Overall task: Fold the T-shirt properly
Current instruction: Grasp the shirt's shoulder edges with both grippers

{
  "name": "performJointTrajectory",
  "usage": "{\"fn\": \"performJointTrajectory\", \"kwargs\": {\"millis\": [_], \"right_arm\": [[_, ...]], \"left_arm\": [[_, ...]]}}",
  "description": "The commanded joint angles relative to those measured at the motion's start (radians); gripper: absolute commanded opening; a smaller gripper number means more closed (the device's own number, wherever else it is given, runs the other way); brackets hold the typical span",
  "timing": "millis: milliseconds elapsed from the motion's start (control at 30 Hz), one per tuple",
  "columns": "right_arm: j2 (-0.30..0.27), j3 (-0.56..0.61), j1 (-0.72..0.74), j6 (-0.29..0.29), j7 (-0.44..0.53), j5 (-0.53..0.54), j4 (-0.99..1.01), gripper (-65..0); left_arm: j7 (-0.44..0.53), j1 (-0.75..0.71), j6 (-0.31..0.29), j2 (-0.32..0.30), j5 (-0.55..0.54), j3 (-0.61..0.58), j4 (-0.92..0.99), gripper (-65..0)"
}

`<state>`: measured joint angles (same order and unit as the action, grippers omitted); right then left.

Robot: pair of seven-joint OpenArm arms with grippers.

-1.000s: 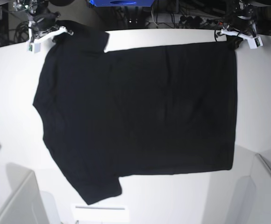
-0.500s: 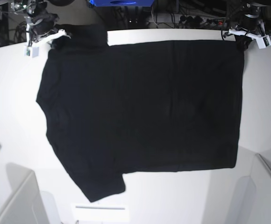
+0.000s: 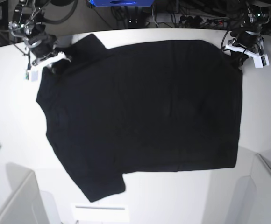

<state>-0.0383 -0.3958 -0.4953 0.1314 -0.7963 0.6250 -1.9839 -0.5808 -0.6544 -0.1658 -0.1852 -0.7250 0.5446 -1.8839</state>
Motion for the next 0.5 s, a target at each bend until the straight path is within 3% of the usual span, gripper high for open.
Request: {"fn": "performJointTrajectory", "kwargs": {"millis": [0,267,467], "right_arm": [[-0.007,-0.005,0.014,0.004,0.002,0.014,-0.021,-65.0],[-0.012,-0.005,0.174,0.000,-0.110,0.008,-0.012,-65.0],[-0.013,-0.001,0.255,-0.002,-0.145,0.008,0.045,-65.0]], "left_arm": [[0.014,-0.003,-0.008,-0.007,-0.006,0.009,-0.016,-65.0],[-0.058,0.087,-0.002,-0.007,-0.005,0.012,-0.012,-65.0],[-0.121,0.167,0.038,-0.007,-0.005,0.036,-0.010,-65.0]]}}
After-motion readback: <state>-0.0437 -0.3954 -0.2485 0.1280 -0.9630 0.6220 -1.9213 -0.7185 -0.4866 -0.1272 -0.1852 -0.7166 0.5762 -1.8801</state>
